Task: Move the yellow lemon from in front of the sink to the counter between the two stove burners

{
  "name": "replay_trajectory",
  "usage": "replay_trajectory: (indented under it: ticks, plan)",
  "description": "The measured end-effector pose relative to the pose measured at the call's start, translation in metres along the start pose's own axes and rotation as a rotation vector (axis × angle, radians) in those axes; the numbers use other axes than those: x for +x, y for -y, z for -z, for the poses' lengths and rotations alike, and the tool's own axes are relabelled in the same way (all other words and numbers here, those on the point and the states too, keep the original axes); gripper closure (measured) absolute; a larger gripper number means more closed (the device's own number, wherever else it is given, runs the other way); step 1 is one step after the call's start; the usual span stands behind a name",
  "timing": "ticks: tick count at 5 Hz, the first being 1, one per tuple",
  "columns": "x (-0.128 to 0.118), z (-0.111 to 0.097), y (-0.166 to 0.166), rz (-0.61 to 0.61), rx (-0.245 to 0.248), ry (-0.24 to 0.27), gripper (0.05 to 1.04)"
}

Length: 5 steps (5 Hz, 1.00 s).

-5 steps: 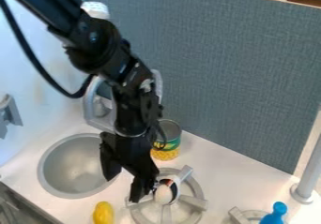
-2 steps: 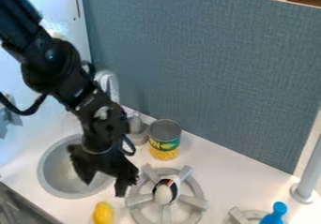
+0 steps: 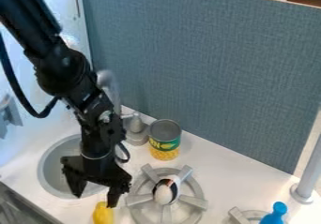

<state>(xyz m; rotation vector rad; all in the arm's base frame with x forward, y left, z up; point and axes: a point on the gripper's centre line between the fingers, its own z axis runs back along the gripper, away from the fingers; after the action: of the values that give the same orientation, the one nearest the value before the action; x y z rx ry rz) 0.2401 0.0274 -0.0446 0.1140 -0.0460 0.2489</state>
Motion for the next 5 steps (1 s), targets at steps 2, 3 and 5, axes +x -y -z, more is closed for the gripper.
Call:
replay_trajectory:
  ticks: [2, 3, 5]
  plan:
    - [-0.007, 0.028, 0.003, 0.002, 0.015, -0.086, 0.082]
    - [-0.007, 0.034, 0.006, 0.003, -0.002, -0.085, 0.082]
    - [-0.001, 0.043, 0.007, -0.024, -0.041, -0.069, 0.082]
